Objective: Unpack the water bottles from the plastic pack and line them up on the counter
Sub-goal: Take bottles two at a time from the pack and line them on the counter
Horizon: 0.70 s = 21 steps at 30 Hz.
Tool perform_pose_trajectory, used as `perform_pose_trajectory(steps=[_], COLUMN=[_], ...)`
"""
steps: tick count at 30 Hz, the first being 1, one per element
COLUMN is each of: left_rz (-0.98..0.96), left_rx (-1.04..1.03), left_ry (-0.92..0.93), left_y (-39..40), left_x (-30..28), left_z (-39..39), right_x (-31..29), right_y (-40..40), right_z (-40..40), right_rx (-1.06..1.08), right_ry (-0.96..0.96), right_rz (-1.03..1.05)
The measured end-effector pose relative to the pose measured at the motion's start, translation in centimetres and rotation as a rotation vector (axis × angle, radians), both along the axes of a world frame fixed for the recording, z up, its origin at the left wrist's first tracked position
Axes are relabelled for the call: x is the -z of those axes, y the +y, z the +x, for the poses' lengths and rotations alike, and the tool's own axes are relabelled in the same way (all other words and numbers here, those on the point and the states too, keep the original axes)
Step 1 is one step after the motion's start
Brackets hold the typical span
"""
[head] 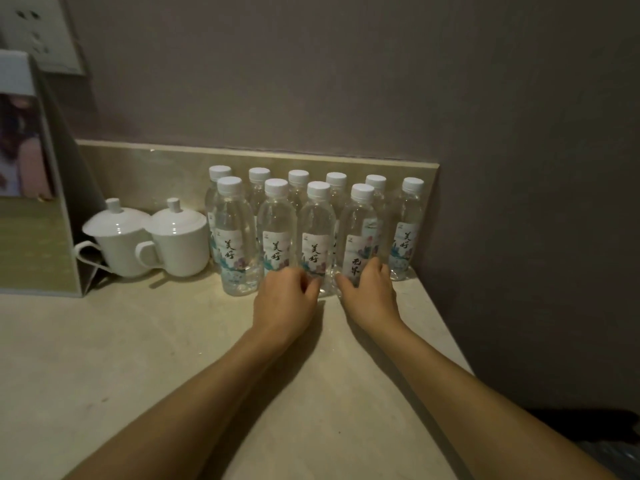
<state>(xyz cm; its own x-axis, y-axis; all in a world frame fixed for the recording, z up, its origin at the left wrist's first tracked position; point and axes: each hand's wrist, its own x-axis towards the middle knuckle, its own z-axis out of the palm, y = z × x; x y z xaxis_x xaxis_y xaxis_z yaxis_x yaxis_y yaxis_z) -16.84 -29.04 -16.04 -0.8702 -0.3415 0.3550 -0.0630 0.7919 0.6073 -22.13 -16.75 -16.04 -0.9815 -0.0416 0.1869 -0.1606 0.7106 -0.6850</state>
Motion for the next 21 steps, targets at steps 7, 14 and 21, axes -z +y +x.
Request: perform_pose_trajectory(steps=[7, 14, 21], left_rz=[-0.032, -0.055, -0.073], left_rx=[-0.017, 0.007, 0.026], left_ry=[0.043, 0.069, 0.040], left_y=[0.23, 0.34, 0.18], left_x=[0.45, 0.49, 0.21], left_z=[-0.39, -0.33, -0.23], right_x=[0.09, 0.14, -0.36], right_y=[-0.18, -0.33, -0.38], right_z=[0.25, 0.56, 0.55], right_rx=[0.040, 0.066, 0.052], right_ry=[0.021, 0.035, 0.018], right_rz=[-0.017, -0.018, 0.018])
